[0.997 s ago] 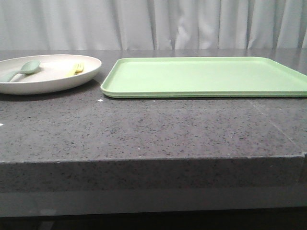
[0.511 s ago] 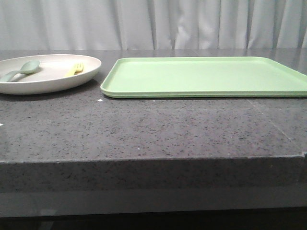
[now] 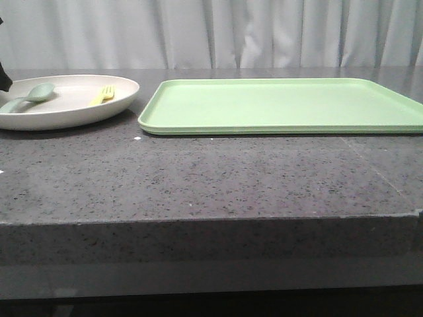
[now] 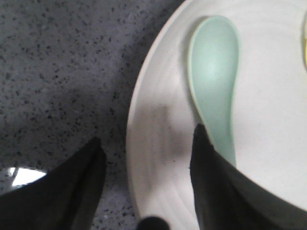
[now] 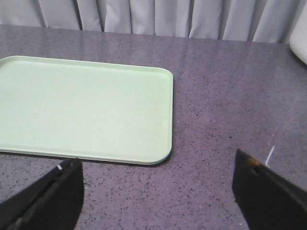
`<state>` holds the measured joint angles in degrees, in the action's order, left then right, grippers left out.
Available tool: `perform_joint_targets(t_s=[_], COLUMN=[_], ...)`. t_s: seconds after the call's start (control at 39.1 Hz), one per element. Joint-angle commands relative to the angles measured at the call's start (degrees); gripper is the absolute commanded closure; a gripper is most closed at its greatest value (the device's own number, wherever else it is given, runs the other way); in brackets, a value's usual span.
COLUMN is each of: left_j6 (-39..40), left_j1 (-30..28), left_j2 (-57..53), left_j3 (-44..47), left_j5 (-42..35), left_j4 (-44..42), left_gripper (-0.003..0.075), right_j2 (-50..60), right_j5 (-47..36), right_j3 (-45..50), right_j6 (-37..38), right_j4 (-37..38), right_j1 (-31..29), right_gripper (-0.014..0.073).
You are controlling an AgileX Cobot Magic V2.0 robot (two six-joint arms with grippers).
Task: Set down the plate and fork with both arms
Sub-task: 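Grasp the rim of the cream plate with the left gripper, then lift the plate and carry it over the green tray with the left gripper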
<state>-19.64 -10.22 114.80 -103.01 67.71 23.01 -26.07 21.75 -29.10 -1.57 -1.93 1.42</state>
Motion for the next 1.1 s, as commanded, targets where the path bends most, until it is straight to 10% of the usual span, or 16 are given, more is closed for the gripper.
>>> perform_joint_targets(t_s=[0.0,0.54,1.07], left_j6=[-0.2,-0.2,2.0], left_j1=[0.4,0.5,0.7], left_j2=[-1.8,-1.3,-1.5], left_j3=[-1.8,-1.8,-10.2], left_j5=[-1.3,-2.1,3.4], left_j4=[1.8,2.0,10.0], left_gripper=[0.0369,0.0739,0.0738], right_j2=[-0.7,-0.7,-0.7], right_j5=[-4.7,-4.7,-4.7], right_j3=[-2.0,-2.0,-2.0], right_j6=[-0.3,-0.3,-0.3], right_j4=[0.1,0.1,0.1], right_j1=[0.0,0.0,0.0], right_gripper=[-0.0052,-0.0052,-0.0052])
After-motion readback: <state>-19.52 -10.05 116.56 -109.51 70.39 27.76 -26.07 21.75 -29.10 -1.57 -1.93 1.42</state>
